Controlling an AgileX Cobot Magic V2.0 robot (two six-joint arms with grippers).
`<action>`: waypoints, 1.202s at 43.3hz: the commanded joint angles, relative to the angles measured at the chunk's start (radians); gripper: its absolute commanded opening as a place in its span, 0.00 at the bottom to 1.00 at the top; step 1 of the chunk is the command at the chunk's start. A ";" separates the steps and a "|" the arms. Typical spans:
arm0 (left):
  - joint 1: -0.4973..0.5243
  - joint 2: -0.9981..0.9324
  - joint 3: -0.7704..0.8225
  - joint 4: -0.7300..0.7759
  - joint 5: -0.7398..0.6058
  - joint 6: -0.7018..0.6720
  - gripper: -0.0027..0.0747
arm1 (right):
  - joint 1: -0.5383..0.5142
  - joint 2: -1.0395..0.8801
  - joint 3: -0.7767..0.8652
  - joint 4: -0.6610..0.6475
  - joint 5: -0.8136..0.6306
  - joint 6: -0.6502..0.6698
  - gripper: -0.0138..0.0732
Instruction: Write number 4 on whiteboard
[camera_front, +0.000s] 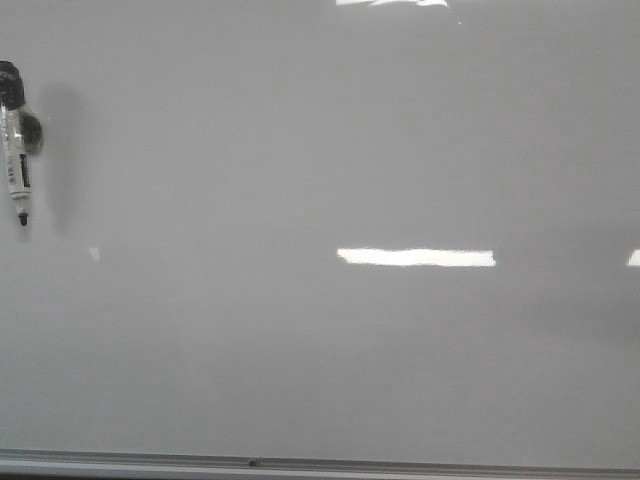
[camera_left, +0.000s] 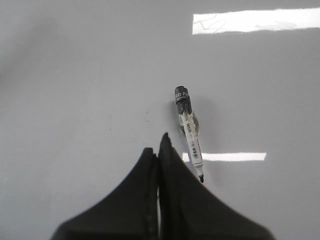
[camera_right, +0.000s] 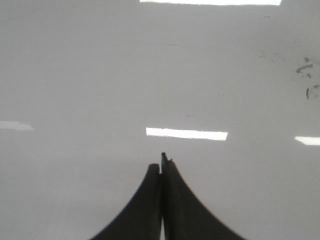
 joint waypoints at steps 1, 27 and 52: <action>-0.007 -0.014 0.004 -0.009 -0.086 0.001 0.01 | -0.005 -0.020 -0.015 -0.011 -0.083 -0.006 0.08; -0.007 -0.014 0.004 -0.009 -0.086 0.001 0.01 | -0.005 -0.020 -0.015 -0.011 -0.083 -0.006 0.08; -0.007 -0.004 -0.245 0.030 -0.070 0.001 0.01 | -0.005 -0.011 -0.233 -0.011 -0.070 -0.006 0.08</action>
